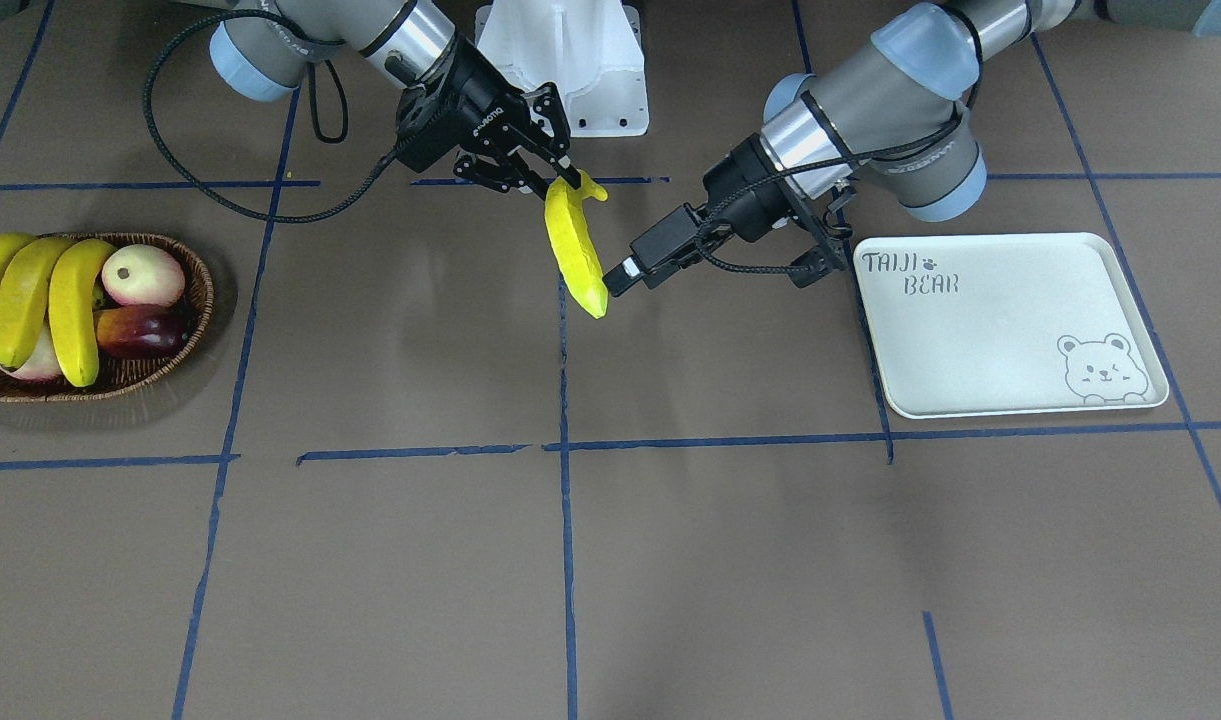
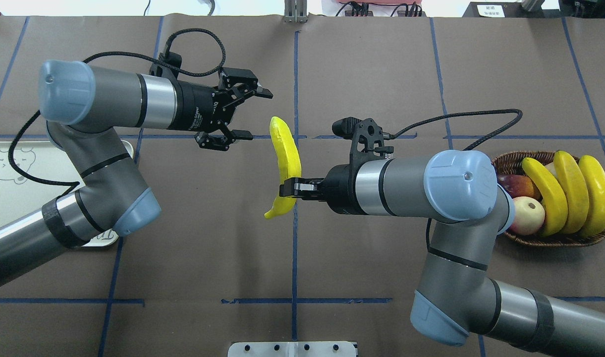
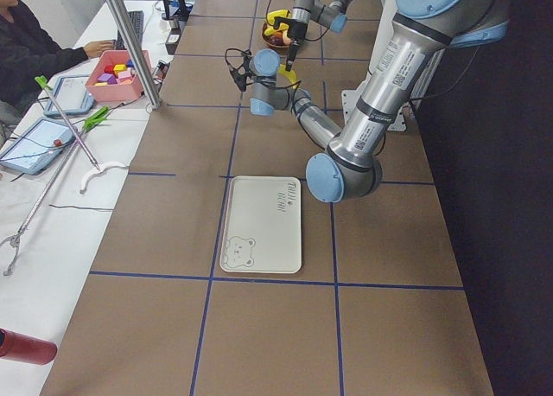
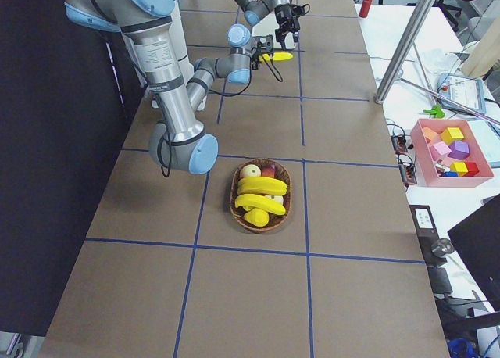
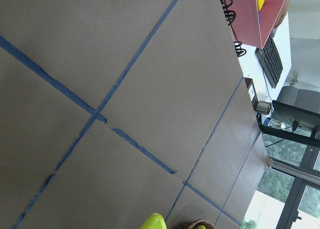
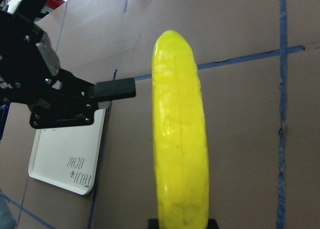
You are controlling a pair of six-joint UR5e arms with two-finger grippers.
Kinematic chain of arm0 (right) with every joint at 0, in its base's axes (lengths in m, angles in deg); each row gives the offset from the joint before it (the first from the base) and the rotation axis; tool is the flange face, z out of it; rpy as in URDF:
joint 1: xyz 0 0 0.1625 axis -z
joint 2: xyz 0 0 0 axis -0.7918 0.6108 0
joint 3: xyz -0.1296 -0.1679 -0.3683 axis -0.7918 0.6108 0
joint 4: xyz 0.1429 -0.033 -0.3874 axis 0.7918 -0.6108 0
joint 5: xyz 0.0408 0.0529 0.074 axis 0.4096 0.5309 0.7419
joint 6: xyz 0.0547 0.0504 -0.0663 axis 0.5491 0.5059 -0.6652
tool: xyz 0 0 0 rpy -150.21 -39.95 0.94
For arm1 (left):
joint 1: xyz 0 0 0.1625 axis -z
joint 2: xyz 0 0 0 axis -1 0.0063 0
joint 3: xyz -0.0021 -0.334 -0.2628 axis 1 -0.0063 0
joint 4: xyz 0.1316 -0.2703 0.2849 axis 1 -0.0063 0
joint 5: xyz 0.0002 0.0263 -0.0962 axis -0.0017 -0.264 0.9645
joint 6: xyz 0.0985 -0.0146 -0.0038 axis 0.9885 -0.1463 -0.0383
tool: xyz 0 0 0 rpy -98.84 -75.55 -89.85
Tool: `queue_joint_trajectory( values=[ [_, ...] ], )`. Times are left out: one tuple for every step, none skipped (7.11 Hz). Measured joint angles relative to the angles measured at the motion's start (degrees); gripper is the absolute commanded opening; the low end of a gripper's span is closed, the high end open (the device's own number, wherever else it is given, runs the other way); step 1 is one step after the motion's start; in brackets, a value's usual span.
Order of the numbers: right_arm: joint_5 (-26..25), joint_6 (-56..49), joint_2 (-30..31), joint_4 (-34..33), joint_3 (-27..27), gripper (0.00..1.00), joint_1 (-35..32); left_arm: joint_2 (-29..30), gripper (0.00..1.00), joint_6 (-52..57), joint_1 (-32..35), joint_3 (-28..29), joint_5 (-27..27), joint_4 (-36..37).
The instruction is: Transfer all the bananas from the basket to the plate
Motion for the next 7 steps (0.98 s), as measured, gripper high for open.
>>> queue_joint_trajectory(
  values=[
    [0.0,0.0,0.0,0.2,0.0,0.02,0.0,0.4,0.99,0.1,-1.7,0.2,-1.3,0.1],
    [0.0,0.0,0.0,0.3,0.0,0.02,0.0,1.0,0.85,0.2,-3.4,0.3,-2.2,0.1],
    [0.0,0.0,0.0,0.3,0.0,0.03,0.1,1.4,0.25,0.2,-4.4,0.3,-2.7,0.2],
    [0.0,0.0,0.0,0.4,0.0,0.03,0.1,1.6,0.02,0.3,-4.9,0.2,-2.8,0.2],
    [0.0,0.0,0.1,0.4,0.0,0.03,0.1,1.4,0.0,1.4,-5.0,0.1,-2.8,0.0],
    [0.0,0.0,0.1,0.4,0.0,0.36,0.1,1.2,0.0,3.8,-5.0,0.0,-2.6,-0.1],
    [0.0,0.1,0.1,0.4,0.0,0.99,0.1,1.0,0.0,5.8,-5.0,0.0,-2.6,-0.1]
  ],
)
